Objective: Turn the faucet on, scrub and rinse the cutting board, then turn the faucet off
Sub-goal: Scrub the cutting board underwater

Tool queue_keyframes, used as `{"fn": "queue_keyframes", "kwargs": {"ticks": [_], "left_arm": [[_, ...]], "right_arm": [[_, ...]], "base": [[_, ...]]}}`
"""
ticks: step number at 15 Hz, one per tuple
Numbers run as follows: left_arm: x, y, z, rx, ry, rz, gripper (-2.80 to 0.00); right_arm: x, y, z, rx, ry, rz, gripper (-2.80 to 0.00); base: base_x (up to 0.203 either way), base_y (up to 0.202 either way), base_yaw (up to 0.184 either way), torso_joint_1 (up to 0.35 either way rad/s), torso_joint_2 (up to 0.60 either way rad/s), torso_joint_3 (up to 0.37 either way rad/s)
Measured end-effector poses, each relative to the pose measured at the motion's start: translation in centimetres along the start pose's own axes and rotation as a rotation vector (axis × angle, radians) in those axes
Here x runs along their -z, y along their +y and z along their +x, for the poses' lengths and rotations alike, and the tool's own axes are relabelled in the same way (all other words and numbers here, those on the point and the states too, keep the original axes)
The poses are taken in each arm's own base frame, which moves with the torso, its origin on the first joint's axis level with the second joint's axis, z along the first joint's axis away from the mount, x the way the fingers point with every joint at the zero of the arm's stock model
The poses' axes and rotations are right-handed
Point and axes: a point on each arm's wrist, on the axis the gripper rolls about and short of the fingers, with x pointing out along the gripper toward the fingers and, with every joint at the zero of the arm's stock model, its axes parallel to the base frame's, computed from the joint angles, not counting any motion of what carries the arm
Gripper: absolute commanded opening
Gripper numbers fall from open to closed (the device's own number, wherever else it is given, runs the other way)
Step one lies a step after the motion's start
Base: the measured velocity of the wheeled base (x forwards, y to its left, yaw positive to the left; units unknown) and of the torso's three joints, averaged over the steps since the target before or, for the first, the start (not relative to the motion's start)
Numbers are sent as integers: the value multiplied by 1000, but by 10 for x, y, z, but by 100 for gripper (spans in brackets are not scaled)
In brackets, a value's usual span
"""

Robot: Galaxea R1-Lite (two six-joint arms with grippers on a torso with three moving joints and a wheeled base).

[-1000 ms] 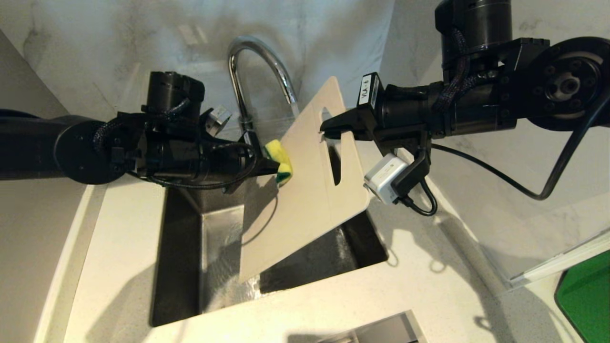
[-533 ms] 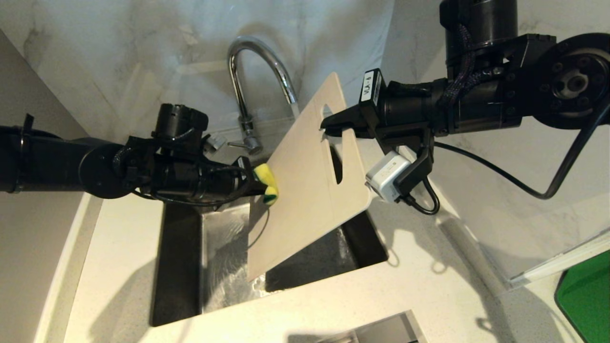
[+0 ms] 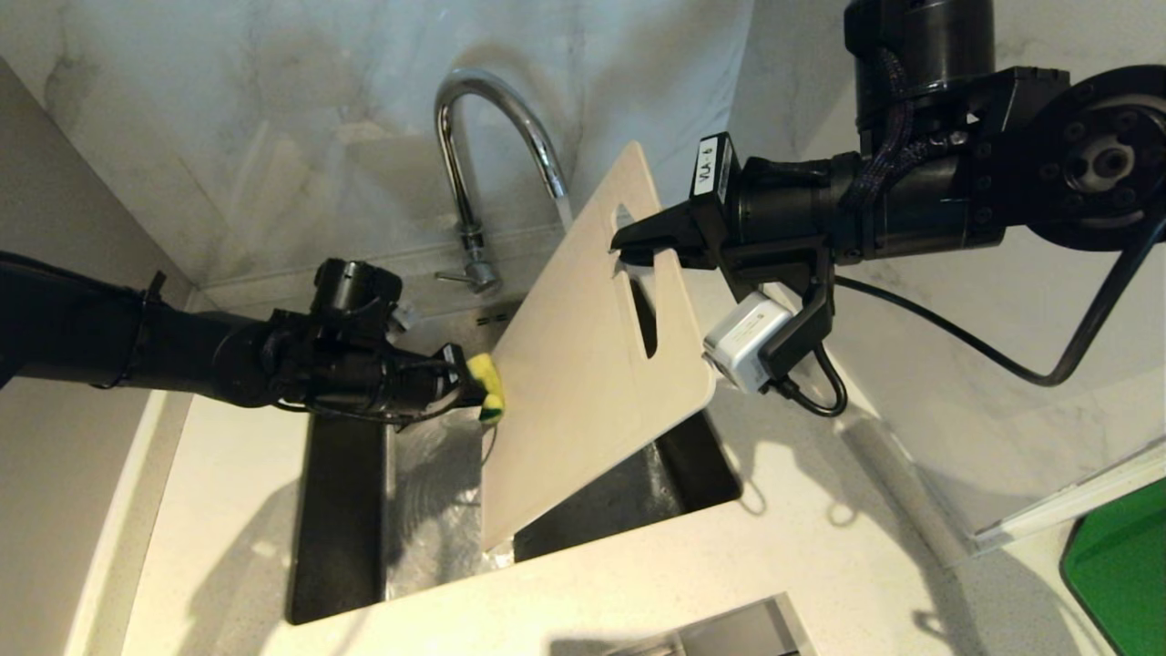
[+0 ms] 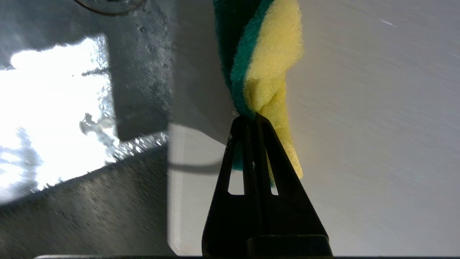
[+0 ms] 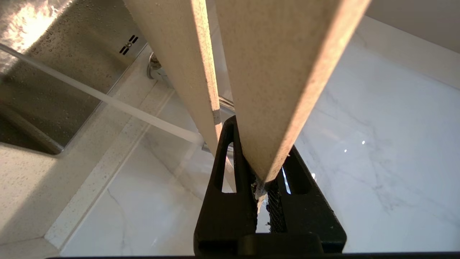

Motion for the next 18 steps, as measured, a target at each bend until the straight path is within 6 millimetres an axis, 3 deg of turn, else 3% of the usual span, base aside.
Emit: {"fn": "queue_keyframes", "kwargs": {"ticks": [5, 8, 11, 15, 18], "left_arm": [[-9, 32, -2, -7, -1, -34, -280], [-13, 35, -7, -12, -14, -40, -280], [-5, 12, -13, 32, -6, -8, -280], [20, -40, -24, 133, 27, 70, -280], [34, -77, -53, 213, 41, 115, -280]], "right_arm": [[0, -2, -2, 3, 4, -2, -280], [0, -2, -2, 2, 5, -3, -280], [1, -2, -4, 2, 9, -4, -280], [1, -1, -6, -1, 13, -3, -280], [2, -1, -7, -3, 16, -2, -280]], "base": [[0, 0, 0, 0, 0, 0], [0, 0, 0, 0, 0, 0], [0, 0, 0, 0, 0, 0], [0, 0, 0, 0, 0, 0], [0, 0, 0, 0, 0, 0]]}}
